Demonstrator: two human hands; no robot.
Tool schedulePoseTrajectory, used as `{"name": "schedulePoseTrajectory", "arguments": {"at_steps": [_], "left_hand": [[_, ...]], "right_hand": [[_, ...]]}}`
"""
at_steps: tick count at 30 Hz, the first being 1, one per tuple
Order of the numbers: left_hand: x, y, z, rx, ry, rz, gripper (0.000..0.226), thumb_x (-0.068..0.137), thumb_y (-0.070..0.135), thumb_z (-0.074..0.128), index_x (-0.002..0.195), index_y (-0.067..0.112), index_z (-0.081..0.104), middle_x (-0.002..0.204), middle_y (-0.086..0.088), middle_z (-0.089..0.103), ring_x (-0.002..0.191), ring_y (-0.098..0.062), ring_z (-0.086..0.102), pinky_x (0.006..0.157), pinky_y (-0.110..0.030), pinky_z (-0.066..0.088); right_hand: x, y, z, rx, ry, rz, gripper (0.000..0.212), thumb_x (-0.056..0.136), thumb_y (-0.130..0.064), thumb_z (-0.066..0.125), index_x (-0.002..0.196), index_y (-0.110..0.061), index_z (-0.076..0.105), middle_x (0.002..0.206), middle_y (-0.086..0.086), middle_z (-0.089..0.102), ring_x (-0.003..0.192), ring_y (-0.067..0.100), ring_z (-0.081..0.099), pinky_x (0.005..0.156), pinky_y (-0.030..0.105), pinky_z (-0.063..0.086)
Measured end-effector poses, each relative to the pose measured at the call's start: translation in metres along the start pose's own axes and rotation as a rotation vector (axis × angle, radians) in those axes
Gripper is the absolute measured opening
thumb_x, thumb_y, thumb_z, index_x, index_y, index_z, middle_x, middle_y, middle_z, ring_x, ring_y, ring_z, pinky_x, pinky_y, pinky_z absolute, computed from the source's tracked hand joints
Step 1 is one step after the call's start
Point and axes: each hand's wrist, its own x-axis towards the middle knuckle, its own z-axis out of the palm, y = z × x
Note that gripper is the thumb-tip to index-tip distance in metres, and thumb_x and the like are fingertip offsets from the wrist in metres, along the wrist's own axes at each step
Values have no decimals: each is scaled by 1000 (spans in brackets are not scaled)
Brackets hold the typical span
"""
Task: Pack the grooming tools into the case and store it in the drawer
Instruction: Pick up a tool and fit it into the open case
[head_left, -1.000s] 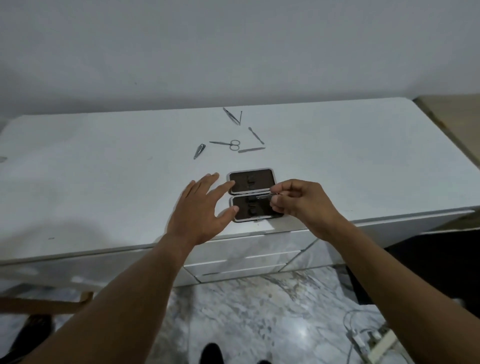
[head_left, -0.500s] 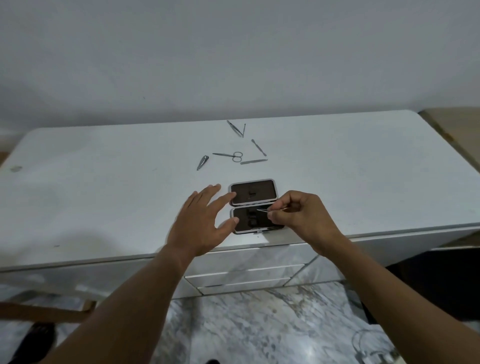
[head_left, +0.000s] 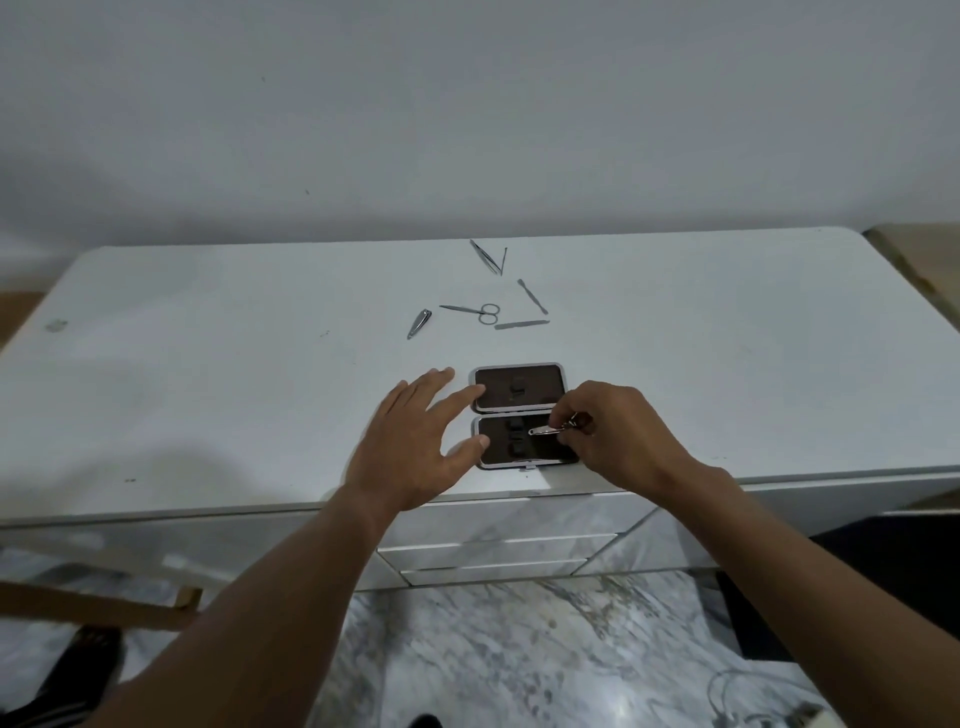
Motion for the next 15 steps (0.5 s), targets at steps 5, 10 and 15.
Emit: {"name": "schedulePoseTrajectory", "arguments": {"at_steps": [5,10,15], "left_hand": [[0,0,0,-7,-7,-6,59,89,63,40,144,42,36,156,2,34,146,-15,22,120,-37,13],[0,0,0,5,-4,-6,60,89,63,39,144,42,36,156,1,33,146,-15,22,120,-36,12],[1,0,0,3,-9,-4,59,90,63,40,145,42,35,157,2,32,146,-14,21,119,-35,10]], "right_hand": [[-2,-1,-6,-64,-76,-37,16,84,-10,69,97,-19,75,95,2,75,85,18,66,74,25,50],[-3,-4,-7,-52,-109,-37,18,84,-8,69,98,-15,77,94,3,77,76,14,65,65,13,43],[-4,-9,-3,-67,-105,-74,22,84,-6,64,98,-16,78,98,3,77,83,20,68,75,22,49]]}}
